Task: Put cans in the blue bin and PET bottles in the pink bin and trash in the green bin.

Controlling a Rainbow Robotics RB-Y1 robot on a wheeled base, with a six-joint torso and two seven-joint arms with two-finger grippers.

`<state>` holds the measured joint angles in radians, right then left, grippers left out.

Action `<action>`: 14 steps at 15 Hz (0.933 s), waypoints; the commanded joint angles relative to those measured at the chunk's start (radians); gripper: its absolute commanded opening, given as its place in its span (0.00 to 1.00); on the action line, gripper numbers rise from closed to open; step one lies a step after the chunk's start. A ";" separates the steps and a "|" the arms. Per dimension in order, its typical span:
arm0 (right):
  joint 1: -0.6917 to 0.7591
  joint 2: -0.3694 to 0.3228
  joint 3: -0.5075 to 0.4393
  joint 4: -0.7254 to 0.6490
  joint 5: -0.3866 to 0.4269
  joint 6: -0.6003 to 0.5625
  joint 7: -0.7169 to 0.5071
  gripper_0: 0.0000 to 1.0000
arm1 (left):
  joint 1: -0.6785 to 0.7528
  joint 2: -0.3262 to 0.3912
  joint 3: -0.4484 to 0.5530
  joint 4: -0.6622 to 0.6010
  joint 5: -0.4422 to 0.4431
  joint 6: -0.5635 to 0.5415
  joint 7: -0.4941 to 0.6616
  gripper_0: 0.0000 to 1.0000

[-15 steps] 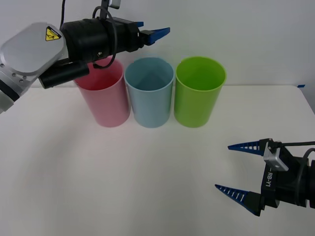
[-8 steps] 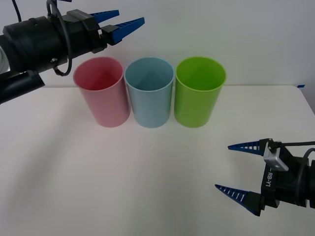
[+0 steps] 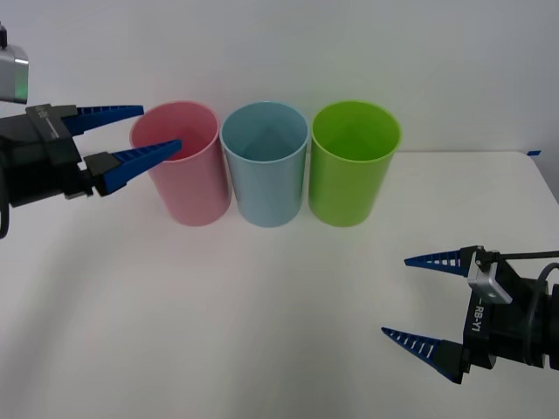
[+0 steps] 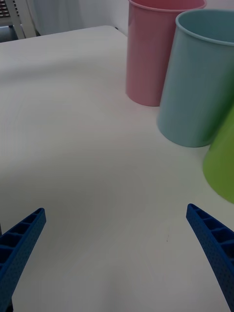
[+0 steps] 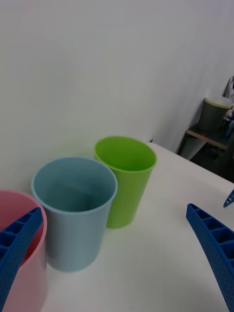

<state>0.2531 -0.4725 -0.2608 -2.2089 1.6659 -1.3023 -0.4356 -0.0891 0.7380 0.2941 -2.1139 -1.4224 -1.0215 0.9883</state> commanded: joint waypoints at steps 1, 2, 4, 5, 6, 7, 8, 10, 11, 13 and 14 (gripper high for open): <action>0.000 0.000 0.000 0.000 0.000 0.000 0.000 1.00 | 0.124 -0.012 0.051 -0.060 -0.004 -0.035 -0.003 1.00; 0.000 0.000 0.000 0.000 0.000 0.000 0.000 1.00 | 0.175 -0.026 0.071 -0.086 -0.018 -0.057 -0.003 1.00; 0.000 0.000 0.000 0.000 0.000 0.000 0.000 1.00 | 0.204 -0.109 0.128 -0.095 -0.047 -0.170 -0.008 1.00; 0.000 0.000 0.000 0.000 0.000 0.000 0.000 1.00 | 0.212 -0.163 0.160 -0.101 -0.081 -0.230 -0.010 1.00; 0.000 0.000 0.000 0.000 0.000 0.000 0.000 1.00 | 0.218 -0.203 0.189 -0.110 -0.115 -0.285 -0.013 1.00; 0.000 0.000 0.000 0.000 0.000 0.000 0.000 1.00 | 0.235 -0.232 0.207 -0.118 -0.144 -0.321 -0.013 1.00; 0.000 0.000 0.000 0.000 0.000 0.000 0.000 1.00 | 0.261 -0.235 0.204 -0.124 -0.158 -0.322 -0.013 1.00; 0.000 0.000 0.000 0.000 0.000 0.000 0.000 1.00 | 0.325 -0.253 0.209 -0.140 -0.168 -0.322 -0.014 1.00; 0.000 0.000 0.000 0.000 0.000 0.000 0.000 1.00 | 0.353 -0.264 0.209 -0.144 -0.170 -0.322 -0.020 1.00; 0.000 0.000 0.000 0.000 0.000 0.000 0.000 1.00 | 0.413 -0.287 0.204 -0.156 -0.171 -0.321 -0.036 1.00; 0.000 0.000 0.000 0.000 0.000 0.000 0.000 1.00 | 0.431 -0.298 0.197 -0.156 -0.179 -0.321 -0.050 1.00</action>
<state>0.2531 -0.4725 -0.2608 -2.2089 1.6659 -1.3023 -0.4357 0.3273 0.4484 0.4964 -2.2698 -1.5963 -1.3430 0.9484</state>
